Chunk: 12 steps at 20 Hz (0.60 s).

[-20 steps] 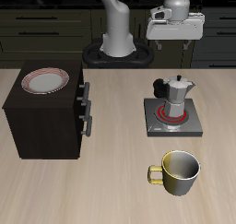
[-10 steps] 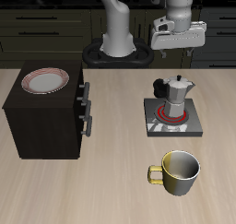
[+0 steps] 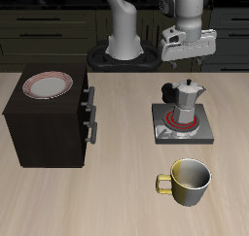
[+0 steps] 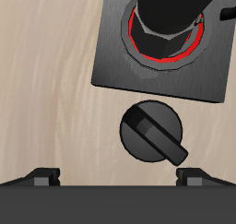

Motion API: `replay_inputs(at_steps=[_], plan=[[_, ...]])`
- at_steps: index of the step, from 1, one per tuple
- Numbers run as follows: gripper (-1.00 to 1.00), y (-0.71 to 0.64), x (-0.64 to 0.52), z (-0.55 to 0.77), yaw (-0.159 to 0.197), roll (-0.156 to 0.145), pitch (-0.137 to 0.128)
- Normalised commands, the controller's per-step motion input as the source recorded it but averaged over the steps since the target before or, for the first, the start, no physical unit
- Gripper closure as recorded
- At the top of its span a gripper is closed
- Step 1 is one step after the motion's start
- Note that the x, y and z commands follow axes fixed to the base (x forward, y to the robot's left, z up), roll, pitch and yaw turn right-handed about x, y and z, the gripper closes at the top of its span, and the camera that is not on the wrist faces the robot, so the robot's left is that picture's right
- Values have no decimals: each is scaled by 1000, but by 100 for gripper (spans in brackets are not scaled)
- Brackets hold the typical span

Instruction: Place moka pot on the flat stove and turn off the stove

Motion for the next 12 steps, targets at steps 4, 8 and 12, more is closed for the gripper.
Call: replay_inputs(at_steps=[4, 8, 12], plan=[[-100, -385, 72, -134, 55, -75, 31], [-100, -253, -6, -197, 104, -26, 18], [-100, -19, 18, -39, 59, 10, 17]])
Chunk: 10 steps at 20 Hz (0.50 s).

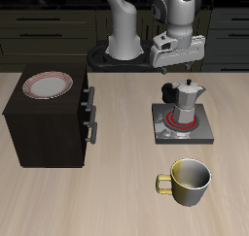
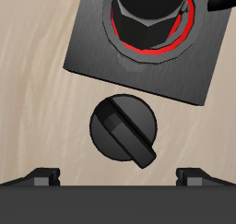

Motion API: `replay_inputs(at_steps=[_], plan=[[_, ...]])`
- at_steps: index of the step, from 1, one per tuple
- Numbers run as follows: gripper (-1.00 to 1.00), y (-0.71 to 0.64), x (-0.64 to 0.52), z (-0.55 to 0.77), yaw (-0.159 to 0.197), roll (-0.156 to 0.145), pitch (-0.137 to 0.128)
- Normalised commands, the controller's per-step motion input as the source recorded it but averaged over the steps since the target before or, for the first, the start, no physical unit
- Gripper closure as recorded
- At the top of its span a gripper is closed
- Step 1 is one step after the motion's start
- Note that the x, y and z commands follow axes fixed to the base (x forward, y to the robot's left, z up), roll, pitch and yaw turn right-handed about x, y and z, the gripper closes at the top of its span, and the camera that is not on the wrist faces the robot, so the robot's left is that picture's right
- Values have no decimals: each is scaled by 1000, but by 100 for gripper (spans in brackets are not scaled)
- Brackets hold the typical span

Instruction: Place moka pot on the flat stove and turn off the stove

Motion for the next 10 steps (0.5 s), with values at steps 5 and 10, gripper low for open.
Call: replay_inputs(at_steps=[5, 10], plan=[[-100, -2, 13, -97, 57, 21, 17], [-100, 14, 22, -181, 75, 17, 27]])
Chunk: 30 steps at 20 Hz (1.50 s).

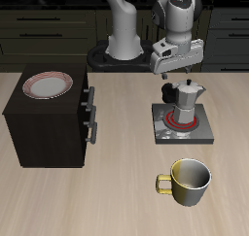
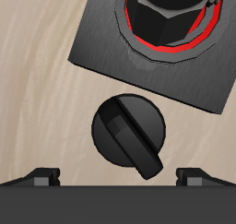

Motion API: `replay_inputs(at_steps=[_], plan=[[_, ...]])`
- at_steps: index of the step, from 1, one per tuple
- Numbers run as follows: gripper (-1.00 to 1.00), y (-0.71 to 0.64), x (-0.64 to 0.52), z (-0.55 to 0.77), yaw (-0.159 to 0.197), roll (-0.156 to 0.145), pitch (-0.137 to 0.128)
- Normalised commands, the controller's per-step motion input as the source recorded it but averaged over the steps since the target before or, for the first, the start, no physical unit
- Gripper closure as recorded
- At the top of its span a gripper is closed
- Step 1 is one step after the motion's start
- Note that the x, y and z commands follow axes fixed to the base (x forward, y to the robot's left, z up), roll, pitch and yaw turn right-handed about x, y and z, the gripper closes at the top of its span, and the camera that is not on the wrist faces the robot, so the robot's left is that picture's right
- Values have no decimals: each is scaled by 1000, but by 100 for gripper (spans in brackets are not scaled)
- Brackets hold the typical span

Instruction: Place moka pot on the flat stove and turn off the stove

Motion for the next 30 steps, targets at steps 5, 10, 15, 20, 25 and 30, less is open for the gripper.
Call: replay_inputs(at_steps=[5, 10, 15, 20, 25, 30], plan=[[-100, -51, -28, -207, 38, -8, 45], [-100, 10, -88, -170, 40, 6, 34], [-100, 26, -56, -74, 51, 18, -7], [-100, -164, 2, -44, 18, -24, 13], [-100, -297, 143, -50, 26, -39, 0], [-100, 36, 86, -95, 8, 20, 4]])
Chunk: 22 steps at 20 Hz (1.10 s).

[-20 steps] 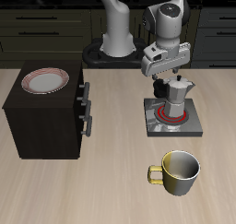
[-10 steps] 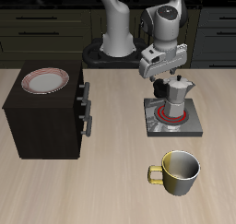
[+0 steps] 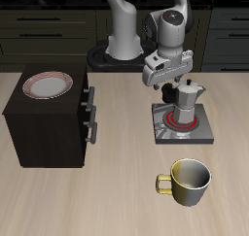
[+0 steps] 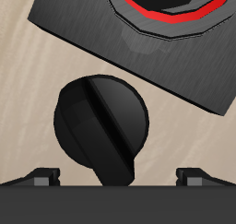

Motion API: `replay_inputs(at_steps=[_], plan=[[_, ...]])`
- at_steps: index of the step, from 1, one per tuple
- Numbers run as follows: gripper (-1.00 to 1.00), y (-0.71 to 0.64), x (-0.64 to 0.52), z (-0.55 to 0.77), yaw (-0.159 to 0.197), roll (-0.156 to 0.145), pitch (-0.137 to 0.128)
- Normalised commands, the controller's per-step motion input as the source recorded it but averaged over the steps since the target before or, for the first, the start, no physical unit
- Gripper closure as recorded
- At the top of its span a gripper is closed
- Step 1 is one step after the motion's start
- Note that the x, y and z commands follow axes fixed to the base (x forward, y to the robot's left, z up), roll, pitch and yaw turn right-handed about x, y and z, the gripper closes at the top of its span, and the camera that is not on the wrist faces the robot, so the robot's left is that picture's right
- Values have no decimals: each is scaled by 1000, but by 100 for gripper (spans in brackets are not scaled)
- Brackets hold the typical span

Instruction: Place moka pot on the flat stove and turn off the stove

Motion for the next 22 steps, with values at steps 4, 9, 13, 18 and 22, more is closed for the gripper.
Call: replay_inputs(at_steps=[4, 9, 13, 18, 22], plan=[[-100, 87, 52, -62, -10, 15, 14], [-100, 130, 7, -135, -13, 39, 28], [-100, 142, -29, -315, 26, 21, 61], [-100, 37, -54, -301, 12, 22, 54], [100, 17, -23, -258, 1, 36, 41]])
